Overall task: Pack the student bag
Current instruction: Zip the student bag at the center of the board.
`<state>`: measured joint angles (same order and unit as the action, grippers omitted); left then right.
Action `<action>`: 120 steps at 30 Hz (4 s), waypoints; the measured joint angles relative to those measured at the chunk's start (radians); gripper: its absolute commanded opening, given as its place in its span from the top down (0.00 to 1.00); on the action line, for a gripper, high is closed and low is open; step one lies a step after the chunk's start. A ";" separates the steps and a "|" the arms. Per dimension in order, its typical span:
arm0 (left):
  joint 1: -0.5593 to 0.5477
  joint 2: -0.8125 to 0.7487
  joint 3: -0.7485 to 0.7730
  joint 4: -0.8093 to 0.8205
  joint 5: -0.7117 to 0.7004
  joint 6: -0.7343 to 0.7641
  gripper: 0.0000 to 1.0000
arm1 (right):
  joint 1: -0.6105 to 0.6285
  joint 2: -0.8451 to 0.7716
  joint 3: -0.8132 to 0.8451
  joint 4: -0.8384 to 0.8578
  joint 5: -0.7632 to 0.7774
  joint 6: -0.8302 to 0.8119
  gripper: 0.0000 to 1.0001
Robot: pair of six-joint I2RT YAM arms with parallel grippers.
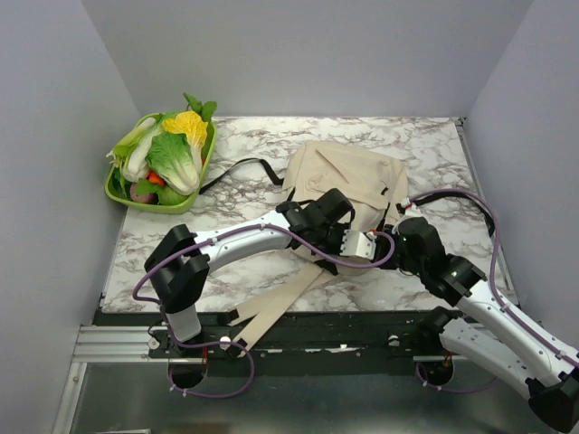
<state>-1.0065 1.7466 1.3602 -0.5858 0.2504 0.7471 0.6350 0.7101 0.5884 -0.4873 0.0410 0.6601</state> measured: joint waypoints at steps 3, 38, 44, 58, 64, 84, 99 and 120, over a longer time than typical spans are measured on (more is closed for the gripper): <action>-0.004 -0.031 -0.019 -0.001 0.000 0.014 1.00 | 0.001 0.027 0.026 -0.049 0.066 0.022 0.99; 0.029 -0.439 -0.377 0.014 -0.034 0.344 0.91 | -0.039 0.417 0.212 0.000 0.365 -0.096 0.99; 0.019 -0.473 -0.409 0.027 -0.035 0.410 0.91 | -0.039 0.484 0.257 0.063 0.389 -0.122 0.99; -0.009 -0.455 -0.312 -0.056 -0.002 0.227 0.01 | -0.074 0.383 0.184 0.130 0.417 -0.126 0.99; -0.012 -0.399 -0.185 0.043 0.089 -0.085 0.01 | -0.071 0.289 0.120 0.131 0.378 -0.082 0.99; -0.093 -0.029 0.024 0.159 0.027 -0.287 0.01 | -0.068 0.193 0.071 0.132 0.309 -0.047 0.99; -0.093 -0.027 -0.050 0.204 -0.017 -0.224 0.95 | -0.067 0.192 0.063 0.132 0.305 -0.039 0.99; -0.132 -0.101 -0.083 0.155 -0.034 -0.093 1.00 | -0.153 0.533 0.200 0.174 0.312 -0.063 0.99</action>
<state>-1.1389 1.6451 1.2770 -0.4305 0.2169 0.6544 0.4824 1.2430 0.7883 -0.3134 0.3527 0.5968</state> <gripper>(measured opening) 0.060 0.020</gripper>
